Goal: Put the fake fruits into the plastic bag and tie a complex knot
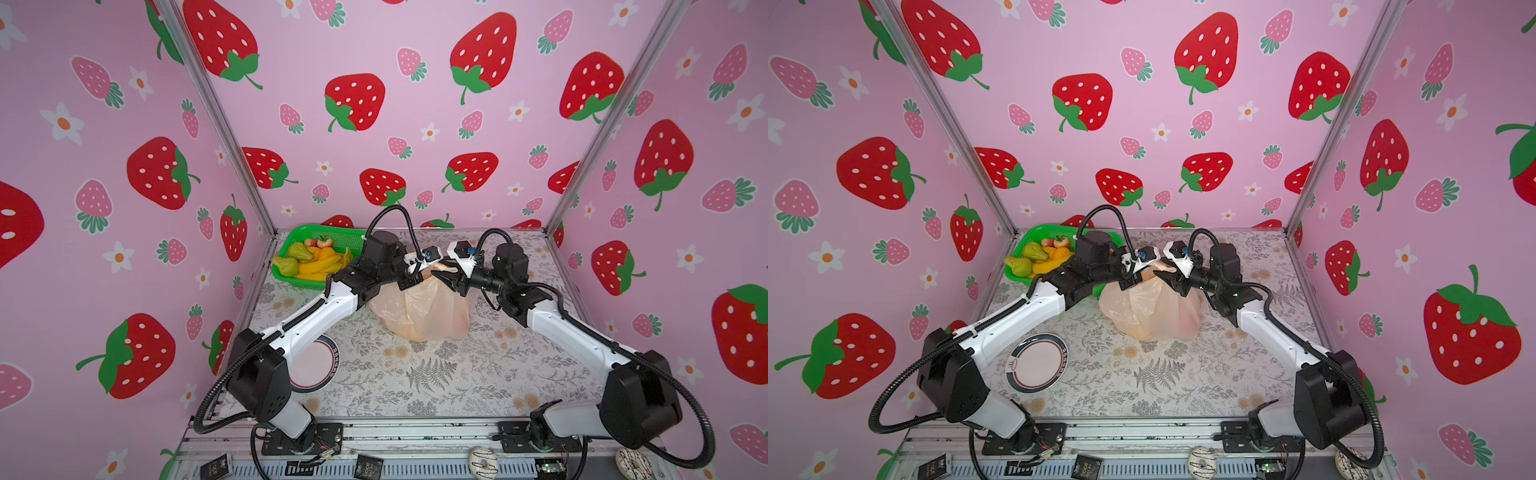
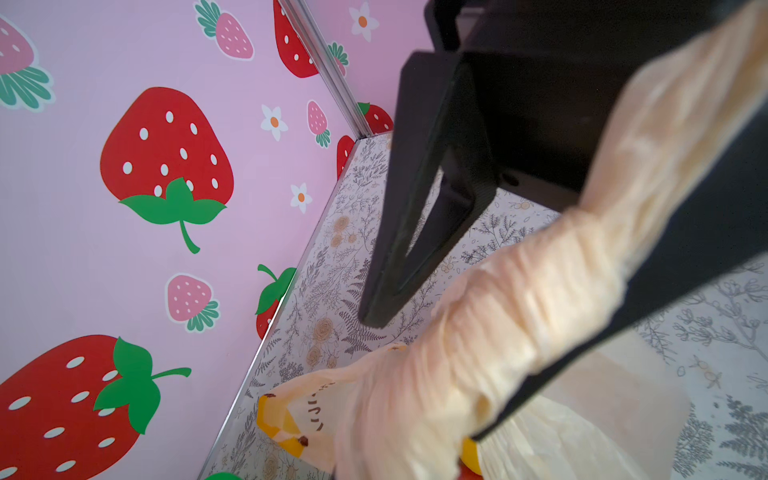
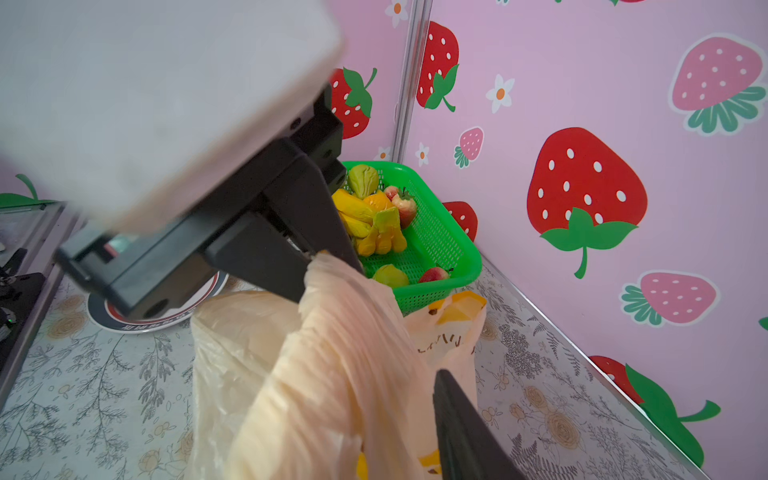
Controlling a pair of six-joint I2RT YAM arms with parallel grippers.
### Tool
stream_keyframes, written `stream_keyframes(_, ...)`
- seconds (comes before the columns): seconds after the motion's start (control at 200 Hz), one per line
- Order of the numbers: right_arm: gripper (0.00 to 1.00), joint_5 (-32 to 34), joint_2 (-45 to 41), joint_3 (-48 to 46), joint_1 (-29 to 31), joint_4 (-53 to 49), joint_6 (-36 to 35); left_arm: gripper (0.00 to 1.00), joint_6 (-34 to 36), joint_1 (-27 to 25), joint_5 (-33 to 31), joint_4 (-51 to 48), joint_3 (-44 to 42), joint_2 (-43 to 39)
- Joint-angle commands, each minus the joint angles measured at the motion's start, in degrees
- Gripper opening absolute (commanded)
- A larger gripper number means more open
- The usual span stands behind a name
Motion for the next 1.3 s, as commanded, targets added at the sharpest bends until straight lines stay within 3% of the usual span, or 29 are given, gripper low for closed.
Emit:
stream_keyframes(0.0,0.44,2.0,1.2,0.0,0.7,2.8,-2.5,0.00,2.2,-0.5,0.6,3.0,-0.6,-2.3)
stream_keyframes(0.335,0.25,5.8,2.9,1.0,1.6,2.6,-4.6,0.00,2.6,-0.6,0.6,2.1,-0.6,-2.2)
stream_keyframes(0.545,0.00,10.2,3.2,1.1,3.0,3.0,-5.1,0.00,1.6,-0.8,-0.6,0.0,0.2,-2.4)
stream_keyframes(0.66,0.00,12.3,3.0,0.8,3.3,3.7,-5.0,0.04,-0.3,-0.8,-1.9,-2.3,0.2,-3.2)
stream_keyframes(0.735,0.00,12.5,2.8,0.8,3.4,3.9,-5.0,0.15,-1.2,-0.7,-3.0,-4.2,0.4,-3.6)
stream_keyframes(0.975,0.00,12.0,2.2,0.7,3.4,4.6,-4.2,0.30,-2.7,0.3,-5.9,-11.0,2.3,-3.6)
stream_keyframes(1.171,0.00,11.3,1.2,-0.2,3.4,6.1,-3.4,0.30,-3.0,0.8,-6.1,-15.4,6.7,0.0)
stream_keyframes(1.296,0.00,12.1,1.0,-0.4,3.4,5.7,-4.1,0.19,-5.1,0.7,-6.0,-15.9,9.5,1.9)
